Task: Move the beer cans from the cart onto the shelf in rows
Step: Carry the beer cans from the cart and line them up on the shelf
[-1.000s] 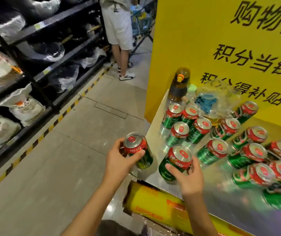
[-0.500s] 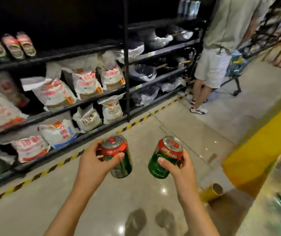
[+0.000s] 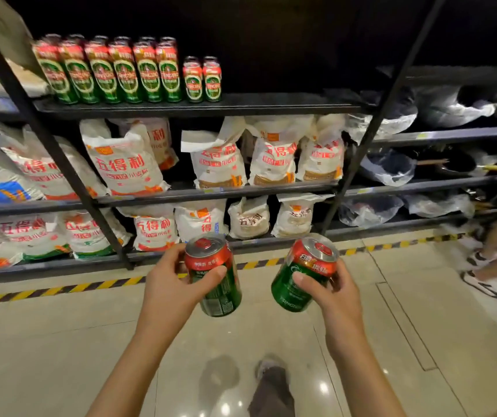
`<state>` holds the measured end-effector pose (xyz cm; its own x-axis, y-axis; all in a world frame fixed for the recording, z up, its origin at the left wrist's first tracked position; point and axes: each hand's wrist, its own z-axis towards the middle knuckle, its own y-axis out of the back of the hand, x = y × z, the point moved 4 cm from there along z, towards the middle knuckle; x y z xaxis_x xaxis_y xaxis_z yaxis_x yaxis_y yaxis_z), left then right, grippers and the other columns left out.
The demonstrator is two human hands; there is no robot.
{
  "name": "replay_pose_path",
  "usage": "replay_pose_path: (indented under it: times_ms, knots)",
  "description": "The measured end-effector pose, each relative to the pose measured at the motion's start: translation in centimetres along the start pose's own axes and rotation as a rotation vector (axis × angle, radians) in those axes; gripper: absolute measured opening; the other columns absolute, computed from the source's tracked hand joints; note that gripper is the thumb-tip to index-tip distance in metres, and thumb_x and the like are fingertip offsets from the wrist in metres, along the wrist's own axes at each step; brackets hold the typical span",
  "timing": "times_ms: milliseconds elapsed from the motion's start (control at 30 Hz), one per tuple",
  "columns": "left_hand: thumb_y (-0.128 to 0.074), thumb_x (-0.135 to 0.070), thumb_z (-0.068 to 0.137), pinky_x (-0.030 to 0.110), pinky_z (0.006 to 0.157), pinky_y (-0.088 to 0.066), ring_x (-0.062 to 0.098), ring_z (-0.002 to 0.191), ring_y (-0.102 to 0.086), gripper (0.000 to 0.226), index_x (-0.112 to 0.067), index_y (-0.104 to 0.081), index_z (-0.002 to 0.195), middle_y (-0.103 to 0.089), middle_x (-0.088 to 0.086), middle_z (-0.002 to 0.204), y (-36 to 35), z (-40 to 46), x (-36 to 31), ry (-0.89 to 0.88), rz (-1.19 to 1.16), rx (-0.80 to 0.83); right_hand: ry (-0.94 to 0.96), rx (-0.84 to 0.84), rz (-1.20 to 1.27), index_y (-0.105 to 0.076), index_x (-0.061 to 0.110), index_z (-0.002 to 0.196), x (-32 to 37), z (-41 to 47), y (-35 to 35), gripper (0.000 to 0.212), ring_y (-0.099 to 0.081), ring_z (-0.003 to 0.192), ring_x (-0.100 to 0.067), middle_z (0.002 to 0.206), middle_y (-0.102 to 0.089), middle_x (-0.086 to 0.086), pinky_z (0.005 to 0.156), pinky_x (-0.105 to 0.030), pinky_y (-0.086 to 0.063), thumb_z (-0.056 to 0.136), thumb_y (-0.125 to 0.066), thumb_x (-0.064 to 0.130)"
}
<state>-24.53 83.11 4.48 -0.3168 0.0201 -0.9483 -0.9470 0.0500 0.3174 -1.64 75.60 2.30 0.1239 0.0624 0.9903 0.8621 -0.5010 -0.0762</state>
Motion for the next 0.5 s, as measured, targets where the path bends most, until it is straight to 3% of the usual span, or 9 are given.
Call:
replay_pose_path:
  times_ms: [133, 333, 500]
  knots:
    - [-0.079, -0.023, 0.07, 0.007, 0.061, -0.042, -0.002, 0.09, -0.056, 0.046, -0.025, -0.056, 0.11, -0.062, -0.011, 0.101, -2.3, 6.3, -1.9, -0.001, 0.004, -0.031, 0.009, 0.058, -0.008, -0.06, 0.028, 0.117, 1.2, 8.0, -1.7, 0.078, -0.062, 0.105, -0.013, 0.108, -0.069, 0.005, 0.08, -0.025, -0.048, 0.043, -0.082, 0.037]
    - [-0.078, -0.029, 0.069, 0.015, 0.069, -0.044, 0.006, 0.098, -0.058, 0.047, -0.026, -0.057, 0.11, -0.062, -0.011, 0.103, -6.2, 15.8, -5.2, -0.022, -0.043, -0.094, 0.05, 0.136, -0.031, -0.06, 0.027, 0.116, 4.5, 19.3, -3.2, 0.078, -0.064, 0.1, -0.008, 0.108, -0.068, 0.005, 0.079, -0.024, -0.05, 0.043, -0.082, 0.04]
    - [-0.08, -0.032, 0.067, 0.018, 0.073, -0.046, 0.005, 0.098, -0.058, 0.052, -0.024, -0.057, 0.113, -0.063, -0.009, 0.104, -7.7, 23.2, -5.2, 0.006, -0.038, -0.114, 0.055, 0.132, -0.03, -0.059, 0.034, 0.116, 5.4, 27.1, -5.6, 0.078, -0.062, 0.106, -0.011, 0.111, -0.067, 0.007, 0.088, -0.033, -0.051, 0.041, -0.082, 0.042]
